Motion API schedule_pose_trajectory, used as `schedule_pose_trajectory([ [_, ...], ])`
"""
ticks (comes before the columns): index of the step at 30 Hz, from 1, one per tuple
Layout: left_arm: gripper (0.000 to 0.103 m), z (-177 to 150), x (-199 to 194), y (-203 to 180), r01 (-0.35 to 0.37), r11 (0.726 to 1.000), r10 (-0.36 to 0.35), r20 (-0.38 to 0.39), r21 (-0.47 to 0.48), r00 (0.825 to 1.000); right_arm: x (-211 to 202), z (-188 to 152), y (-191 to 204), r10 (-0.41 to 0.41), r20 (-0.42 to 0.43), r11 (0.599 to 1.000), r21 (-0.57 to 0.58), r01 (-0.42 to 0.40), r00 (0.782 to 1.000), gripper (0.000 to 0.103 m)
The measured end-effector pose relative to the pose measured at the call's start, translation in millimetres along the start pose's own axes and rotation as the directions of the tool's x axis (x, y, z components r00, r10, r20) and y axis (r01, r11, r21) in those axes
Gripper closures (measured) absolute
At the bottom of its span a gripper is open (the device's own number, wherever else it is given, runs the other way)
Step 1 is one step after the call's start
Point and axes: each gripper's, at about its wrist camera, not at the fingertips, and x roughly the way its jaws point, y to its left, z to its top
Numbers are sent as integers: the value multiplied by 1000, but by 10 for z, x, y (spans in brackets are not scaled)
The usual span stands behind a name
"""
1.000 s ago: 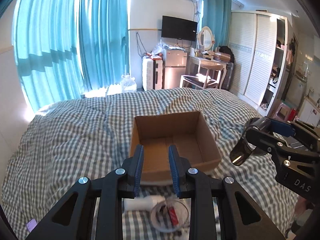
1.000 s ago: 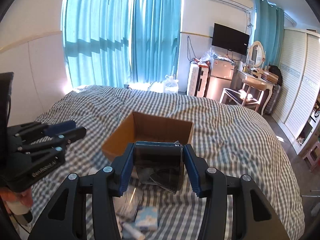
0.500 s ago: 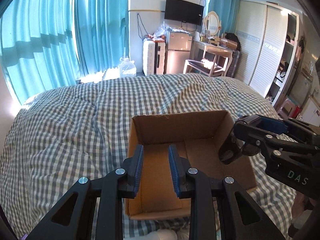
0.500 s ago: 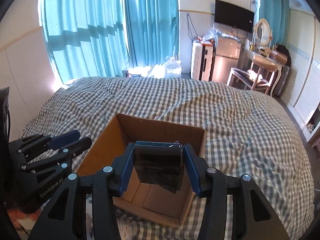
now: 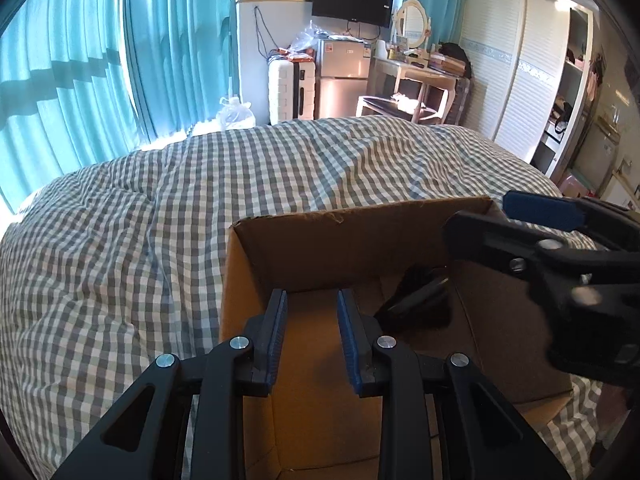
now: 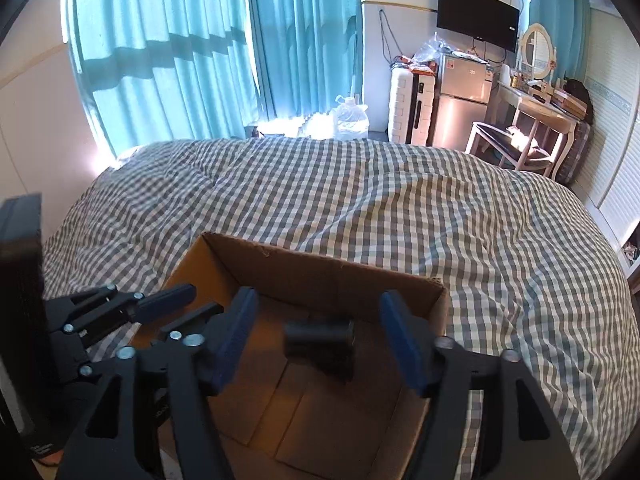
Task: Organize objects
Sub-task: 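Lower the black object into the box and open the right tool, then withdraw the right tool from the box toward the remaining items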
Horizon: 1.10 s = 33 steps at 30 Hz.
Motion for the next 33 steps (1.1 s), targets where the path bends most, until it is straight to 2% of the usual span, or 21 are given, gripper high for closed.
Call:
schedule_pose_trajectory([
  [2,62,-12,-3,2,-13,1000,13,3,-5,1000,-60,2,-3,15,13,1000,13,-15,1000,29],
  [4,45,-21,-65,-1,-9,1000,9,19,-11,1000,-159,9,-8,16,33,1000,16,-17,999,24],
  [5,41,-25,-121,-5,-5,1000,6,34,-12,999,-237,7,-12,10,46,1000,15,-11,999,22],
  [7,19,-23,-254,-27,-16,1000,17,68,-14,998,-370,0,-36,4,61,1000,15,-5,998,21],
  [8,17,-23,-323,-39,-25,1000,26,87,-14,996,-450,-13,-61,4,69,1000,22,-6,998,21],
  [12,15,-29,-645,-148,-49,999,46,133,19,990,-749,-95,-161,6,83,999,53,-10,997,15],
  [18,13,-116,-1098,-280,-57,998,53,150,28,987,-1273,-276,-175,-84,133,996,30,81,987,12],
  [22,13,-178,-1434,-313,-52,999,50,178,9,983,-1654,-371,-134,-117,177,993,30,113,977,11],
  [25,13,-241,-1678,-355,-75,997,72,212,4,975,-1948,-436,-80,-131,210,991,19,130,969,11],
  [29,13,-292,-1989,-393,-81,997,76,248,12,966,-2304,-499,2,-123,246,992,2,126,962,11],
  [31,9,-330,-2141,-406,-85,996,80,258,9,963,-2454,-531,44,-138,258,990,0,143,956,11],
  [33,9,-363,-2251,-441,-99,995,92,265,13,960,-2580,-560,78,-148,269,989,10,151,952,11],
])
